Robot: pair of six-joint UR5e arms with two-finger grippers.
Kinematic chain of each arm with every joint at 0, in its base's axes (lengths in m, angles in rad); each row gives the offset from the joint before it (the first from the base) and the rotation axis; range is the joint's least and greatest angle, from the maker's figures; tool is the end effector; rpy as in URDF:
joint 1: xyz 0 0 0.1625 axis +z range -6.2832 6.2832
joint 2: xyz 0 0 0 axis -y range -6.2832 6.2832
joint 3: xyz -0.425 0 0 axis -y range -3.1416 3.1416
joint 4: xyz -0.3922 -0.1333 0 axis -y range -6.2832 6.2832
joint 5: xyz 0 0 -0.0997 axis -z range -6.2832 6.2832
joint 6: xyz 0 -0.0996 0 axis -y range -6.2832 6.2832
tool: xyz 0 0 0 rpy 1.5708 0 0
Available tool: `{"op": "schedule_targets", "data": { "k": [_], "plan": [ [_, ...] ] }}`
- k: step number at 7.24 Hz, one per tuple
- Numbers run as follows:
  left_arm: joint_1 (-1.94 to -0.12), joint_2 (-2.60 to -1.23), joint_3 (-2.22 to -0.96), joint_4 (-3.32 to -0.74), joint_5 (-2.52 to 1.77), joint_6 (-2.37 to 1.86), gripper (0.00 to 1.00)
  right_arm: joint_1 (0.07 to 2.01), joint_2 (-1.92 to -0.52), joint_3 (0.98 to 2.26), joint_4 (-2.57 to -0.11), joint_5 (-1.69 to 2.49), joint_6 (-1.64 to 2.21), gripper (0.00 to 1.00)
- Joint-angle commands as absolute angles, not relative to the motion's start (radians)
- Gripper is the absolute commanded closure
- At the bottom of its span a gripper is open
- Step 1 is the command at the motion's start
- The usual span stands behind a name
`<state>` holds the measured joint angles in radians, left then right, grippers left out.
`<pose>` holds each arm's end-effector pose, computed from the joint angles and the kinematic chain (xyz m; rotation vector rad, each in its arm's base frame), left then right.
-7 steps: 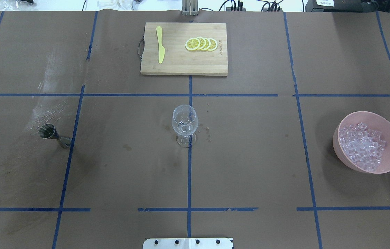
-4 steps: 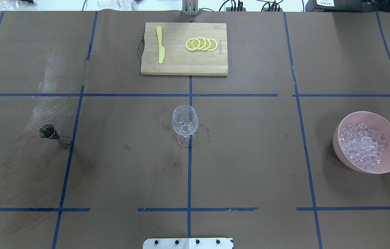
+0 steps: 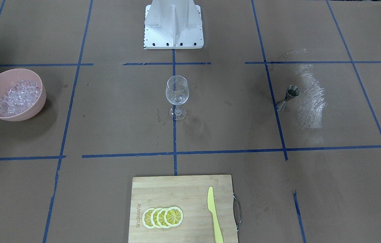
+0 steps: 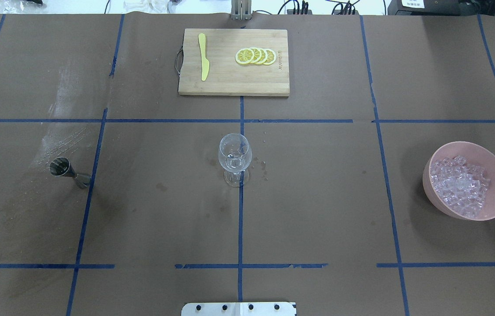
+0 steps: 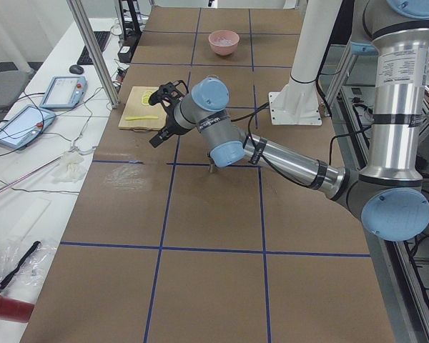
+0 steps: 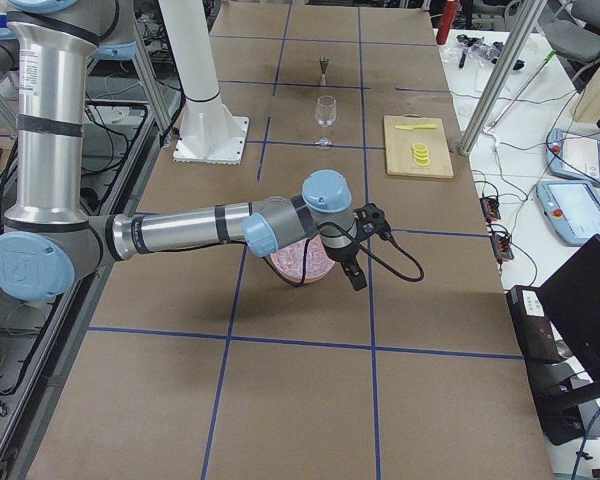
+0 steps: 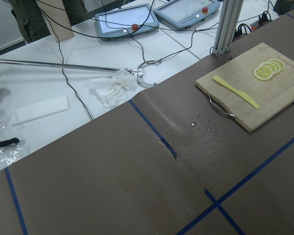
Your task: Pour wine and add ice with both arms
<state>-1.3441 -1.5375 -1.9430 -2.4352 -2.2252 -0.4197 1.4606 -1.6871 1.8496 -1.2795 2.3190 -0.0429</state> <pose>0.0338 -0.4697 0.3922 0.9115 0.9059 0.2275 0.0146 -0.4637 0.5431 0.4086 -0.7515 -0.3134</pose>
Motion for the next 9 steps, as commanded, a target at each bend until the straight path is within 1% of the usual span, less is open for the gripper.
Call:
{"op": "schedule_targets", "data": {
  "k": [1, 2, 3, 5, 7, 9],
  "plan": [
    [-1.060, -1.424, -2.000, -2.622, -1.890, -0.642, 0.00, 1.462, -1.693, 1.848, -1.281, 2.321, -0.041, 0.00],
    [-0.946, -1.326, -2.012, -2.761, -1.747, -0.690, 0.00, 1.462, -1.709, 1.850, -1.281, 2.321, -0.043, 0.00],
    [-0.846, -1.303, -2.013, -2.798, -1.629, -0.739, 0.00, 1.462, -1.710, 1.850, -1.281, 2.321, -0.041, 0.00],
    [-0.606, -1.295, -2.010, -2.792, -1.292, -0.856, 0.00, 1.462, -1.724, 1.853, -1.279, 2.326, -0.041, 0.00],
    [-0.469, -1.272, -1.990, -2.769, -1.049, -0.957, 0.00, 1.462, -1.727, 1.855, -1.279, 2.326, -0.041, 0.00],
    [-0.350, -1.284, -1.938, -2.735, -0.837, -1.055, 0.00, 1.462, -1.727, 1.853, -1.279, 2.326, -0.043, 0.00]
  ]
}}
